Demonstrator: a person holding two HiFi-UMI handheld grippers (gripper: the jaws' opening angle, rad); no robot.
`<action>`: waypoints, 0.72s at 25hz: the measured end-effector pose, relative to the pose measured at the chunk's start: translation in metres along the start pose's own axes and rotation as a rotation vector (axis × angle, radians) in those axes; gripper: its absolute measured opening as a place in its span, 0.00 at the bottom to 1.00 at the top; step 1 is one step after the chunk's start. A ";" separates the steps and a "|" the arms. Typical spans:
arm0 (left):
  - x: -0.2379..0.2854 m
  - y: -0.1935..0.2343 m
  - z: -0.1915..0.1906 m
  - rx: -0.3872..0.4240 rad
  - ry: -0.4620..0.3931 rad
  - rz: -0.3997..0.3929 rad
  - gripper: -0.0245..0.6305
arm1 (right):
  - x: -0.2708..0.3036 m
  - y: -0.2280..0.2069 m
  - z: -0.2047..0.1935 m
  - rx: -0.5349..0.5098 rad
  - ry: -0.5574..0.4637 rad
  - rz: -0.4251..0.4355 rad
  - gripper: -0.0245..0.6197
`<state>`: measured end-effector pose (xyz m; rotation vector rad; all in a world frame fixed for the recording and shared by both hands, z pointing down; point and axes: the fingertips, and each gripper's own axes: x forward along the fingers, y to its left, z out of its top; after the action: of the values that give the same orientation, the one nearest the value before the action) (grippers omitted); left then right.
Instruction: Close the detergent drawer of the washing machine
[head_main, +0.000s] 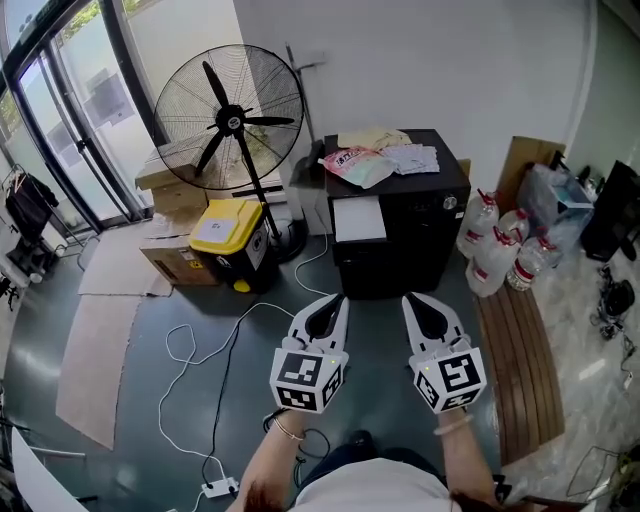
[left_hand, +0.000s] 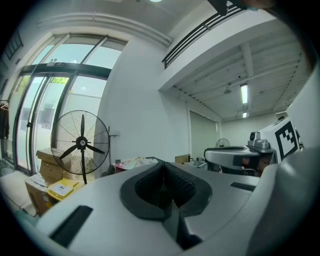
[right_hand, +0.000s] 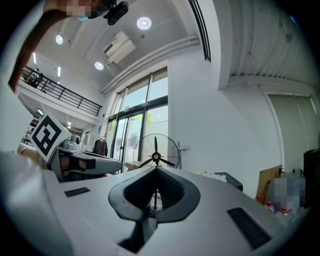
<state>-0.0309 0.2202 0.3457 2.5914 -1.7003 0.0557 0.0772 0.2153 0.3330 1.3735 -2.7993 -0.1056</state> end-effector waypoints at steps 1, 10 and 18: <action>0.004 0.003 -0.001 0.000 0.001 -0.007 0.07 | 0.004 -0.002 -0.001 -0.003 0.005 -0.006 0.08; 0.043 0.023 -0.011 -0.031 0.007 -0.048 0.07 | 0.043 -0.027 -0.016 -0.019 0.040 -0.021 0.08; 0.087 0.044 -0.026 -0.037 0.014 -0.049 0.07 | 0.085 -0.061 -0.038 -0.016 0.064 -0.022 0.08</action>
<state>-0.0368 0.1241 0.3769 2.5982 -1.6173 0.0400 0.0749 0.1094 0.3660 1.3790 -2.7261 -0.0819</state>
